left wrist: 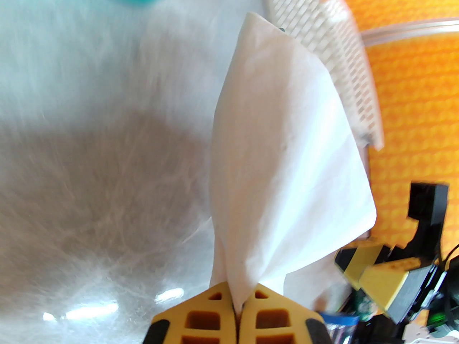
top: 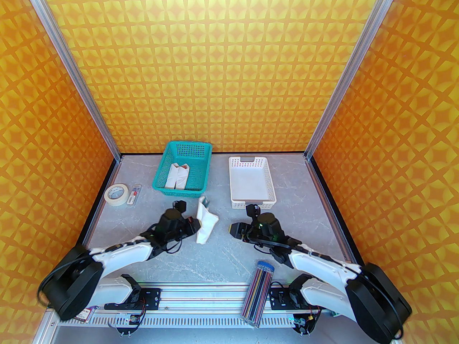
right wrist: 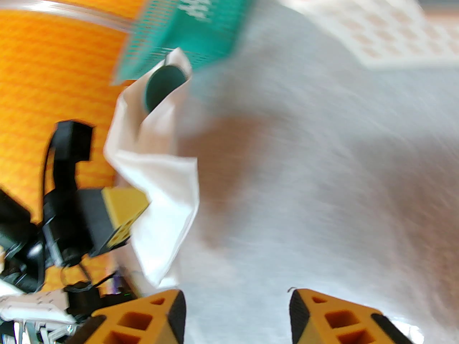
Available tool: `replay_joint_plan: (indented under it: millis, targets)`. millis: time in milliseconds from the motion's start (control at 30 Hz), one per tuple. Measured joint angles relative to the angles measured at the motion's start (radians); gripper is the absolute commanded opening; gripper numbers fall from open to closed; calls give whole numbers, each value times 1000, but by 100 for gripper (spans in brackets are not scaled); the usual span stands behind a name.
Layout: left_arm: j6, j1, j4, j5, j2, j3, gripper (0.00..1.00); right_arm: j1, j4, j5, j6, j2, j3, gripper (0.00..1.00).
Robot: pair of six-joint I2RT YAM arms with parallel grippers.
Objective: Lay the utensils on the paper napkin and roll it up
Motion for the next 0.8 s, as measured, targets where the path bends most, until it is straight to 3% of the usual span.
replay_joint_plan:
  millis: [167, 333, 800]
  targets:
    - [18, 7, 27, -3, -152, 1, 0, 0, 130, -47, 9, -81, -5, 70]
    - [26, 7, 81, -2, -238, 19, 0, 22, 226, -55, 6, -119, 2, 75]
    - [28, -13, 204, 13, -276, 55, 0, 148, 298, -44, -98, 69, 293, 69]
